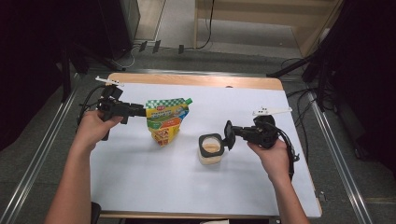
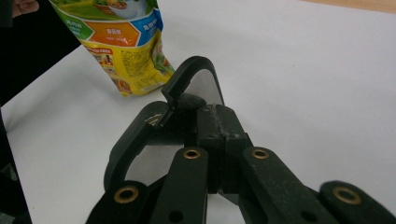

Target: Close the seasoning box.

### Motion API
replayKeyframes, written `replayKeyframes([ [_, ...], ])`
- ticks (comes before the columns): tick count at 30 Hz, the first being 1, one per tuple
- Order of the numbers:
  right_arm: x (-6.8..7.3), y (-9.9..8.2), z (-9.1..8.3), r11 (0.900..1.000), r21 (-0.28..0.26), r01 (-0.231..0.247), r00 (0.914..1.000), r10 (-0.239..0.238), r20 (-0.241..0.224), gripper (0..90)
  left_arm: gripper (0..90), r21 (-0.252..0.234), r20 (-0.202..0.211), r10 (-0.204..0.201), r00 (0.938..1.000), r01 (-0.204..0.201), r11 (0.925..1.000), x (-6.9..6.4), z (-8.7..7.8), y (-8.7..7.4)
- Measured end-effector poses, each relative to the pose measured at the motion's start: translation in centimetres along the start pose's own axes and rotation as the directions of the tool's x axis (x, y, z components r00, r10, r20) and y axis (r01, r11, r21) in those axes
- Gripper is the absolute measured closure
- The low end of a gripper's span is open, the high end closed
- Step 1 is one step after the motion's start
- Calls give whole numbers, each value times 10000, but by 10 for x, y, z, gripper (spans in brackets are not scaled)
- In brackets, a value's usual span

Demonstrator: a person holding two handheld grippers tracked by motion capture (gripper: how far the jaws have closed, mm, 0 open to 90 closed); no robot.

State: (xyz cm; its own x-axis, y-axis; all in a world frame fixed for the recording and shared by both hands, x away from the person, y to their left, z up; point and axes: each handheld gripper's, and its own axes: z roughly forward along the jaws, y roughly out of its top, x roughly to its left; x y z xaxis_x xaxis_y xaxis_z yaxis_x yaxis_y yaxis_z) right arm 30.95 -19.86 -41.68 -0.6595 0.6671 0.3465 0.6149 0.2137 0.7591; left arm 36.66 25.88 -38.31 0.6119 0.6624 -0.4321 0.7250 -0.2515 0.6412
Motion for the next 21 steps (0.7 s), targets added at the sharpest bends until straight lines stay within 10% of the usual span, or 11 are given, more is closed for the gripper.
replayKeyframes([
  [21, 22, 5, 8, 9989, -49, 463, 9976, -465, -507, 900, 404, 310, 9, 10, 10000, -10, 9995, 0, 6, 0],
])
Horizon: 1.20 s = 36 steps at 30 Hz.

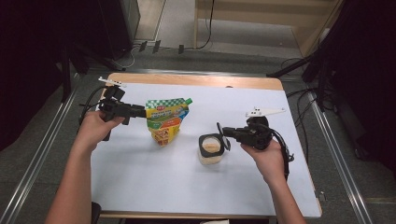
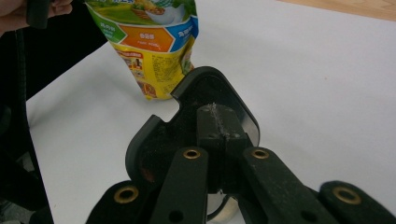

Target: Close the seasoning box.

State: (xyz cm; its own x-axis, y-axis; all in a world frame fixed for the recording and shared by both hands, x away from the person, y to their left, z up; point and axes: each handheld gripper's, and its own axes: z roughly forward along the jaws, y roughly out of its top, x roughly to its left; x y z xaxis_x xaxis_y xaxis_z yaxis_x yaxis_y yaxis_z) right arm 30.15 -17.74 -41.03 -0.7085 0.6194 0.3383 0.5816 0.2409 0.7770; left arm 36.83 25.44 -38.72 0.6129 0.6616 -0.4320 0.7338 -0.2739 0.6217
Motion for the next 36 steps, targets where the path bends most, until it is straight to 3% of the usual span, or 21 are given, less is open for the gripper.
replayKeyframes([
  [8, 6, -3, 14, 9993, 334, 193, 9996, -186, -199, 900, 399, 4, 34, -12, 10000, 12, 10000, -1, 1, 0],
  [16, 12, -12, 36, 9895, 1315, 599, 9982, -584, -146, 900, 395, -218, -90, -139, 9999, 137, 9997, 1, -1, 0],
  [23, 14, -12, 38, 9897, 1250, 703, 9972, -664, -349, 889, 390, -182, -38, -154, 9999, 154, 9997, 1, 0, 0],
  [30, 14, -10, 36, 9901, 1095, 875, 9961, -853, -246, 797, 387, -95, -16, -148, 9999, 148, 9998, 0, 2, 0],
  [36, 8, -10, 30, 9938, 848, 719, 9974, -710, -127, 713, 385, -4, 2, -112, 9999, 112, 9999, 0, 4, 0],
])
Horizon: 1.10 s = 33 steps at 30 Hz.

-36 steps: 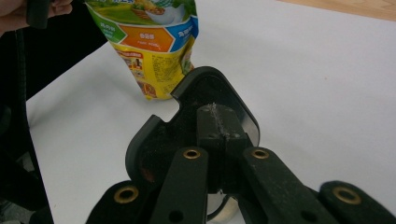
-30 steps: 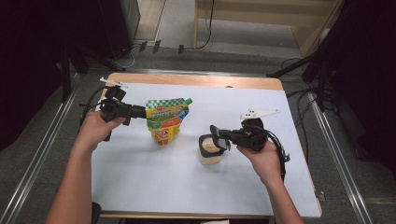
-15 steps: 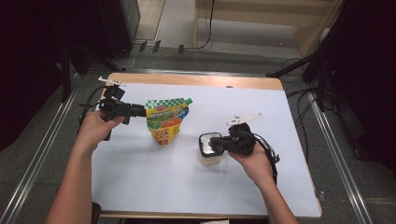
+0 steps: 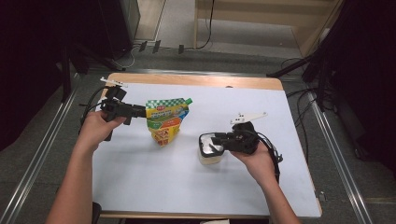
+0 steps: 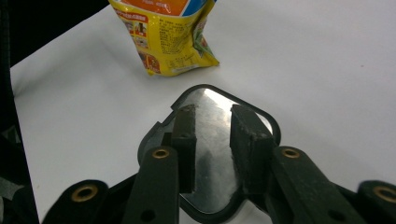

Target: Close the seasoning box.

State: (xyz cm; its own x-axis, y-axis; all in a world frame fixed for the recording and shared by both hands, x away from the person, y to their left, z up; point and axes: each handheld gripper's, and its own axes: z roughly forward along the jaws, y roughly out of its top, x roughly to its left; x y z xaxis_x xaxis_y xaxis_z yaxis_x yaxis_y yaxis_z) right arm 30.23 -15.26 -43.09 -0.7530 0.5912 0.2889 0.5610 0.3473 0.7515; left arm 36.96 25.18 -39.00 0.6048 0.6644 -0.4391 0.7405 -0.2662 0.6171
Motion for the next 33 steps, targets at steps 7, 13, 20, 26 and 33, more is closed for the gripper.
replayKeyframes([
  [7, -6, 1, -6, 9996, -246, -156, 9998, 158, 85, 637, 384, 71, 24, 14, 10000, -15, 10000, -1, 3, 0],
  [13, -9, 0, -10, 9992, -354, -201, 9995, 209, 224, 602, 384, 127, 46, 67, 10000, -68, 9999, -1, 6, 0],
  [20, -18, -3, -15, 9980, -567, -268, 9986, 292, 430, 554, 385, 113, 17, 89, 10000, -89, 9999, 0, 8, -1],
  [26, -31, -10, -22, 9958, -883, -246, 9964, 316, 788, 515, 385, 92, 1, 299, 9996, -299, 9995, -2, 11, 0],
  [33, -48, -19, -33, 9893, -1457, -54, 9915, 243, 1280, 476, 384, 148, 39, 317, 9995, -318, 9994, -2, 14, -1],
])
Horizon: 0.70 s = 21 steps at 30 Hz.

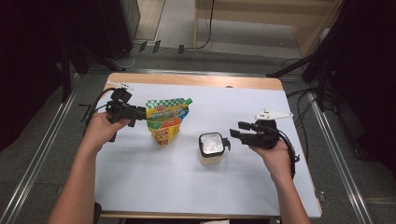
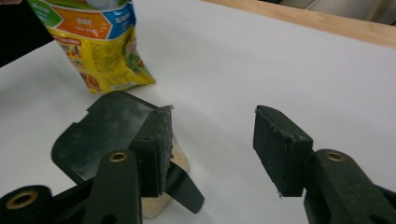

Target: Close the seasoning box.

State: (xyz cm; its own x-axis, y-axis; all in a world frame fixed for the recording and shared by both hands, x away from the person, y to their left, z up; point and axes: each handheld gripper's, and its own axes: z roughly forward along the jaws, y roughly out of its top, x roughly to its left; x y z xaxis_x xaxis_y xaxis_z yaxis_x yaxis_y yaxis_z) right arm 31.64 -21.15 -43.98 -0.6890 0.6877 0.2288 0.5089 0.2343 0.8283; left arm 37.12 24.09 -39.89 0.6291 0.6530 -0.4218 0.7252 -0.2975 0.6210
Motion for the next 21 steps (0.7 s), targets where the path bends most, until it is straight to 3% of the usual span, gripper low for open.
replayKeyframes([
  [12, -27, -14, -6, 9987, 55, -506, 9955, 500, 806, 391, 385, 123, -55, -41, 10000, 42, 9999, 4, 3, -2],
  [21, -38, -27, -2, 9968, 341, -727, 9899, 680, 1242, 369, 388, 135, 66, -37, 10000, 36, 9999, 5, 4, -4],
])
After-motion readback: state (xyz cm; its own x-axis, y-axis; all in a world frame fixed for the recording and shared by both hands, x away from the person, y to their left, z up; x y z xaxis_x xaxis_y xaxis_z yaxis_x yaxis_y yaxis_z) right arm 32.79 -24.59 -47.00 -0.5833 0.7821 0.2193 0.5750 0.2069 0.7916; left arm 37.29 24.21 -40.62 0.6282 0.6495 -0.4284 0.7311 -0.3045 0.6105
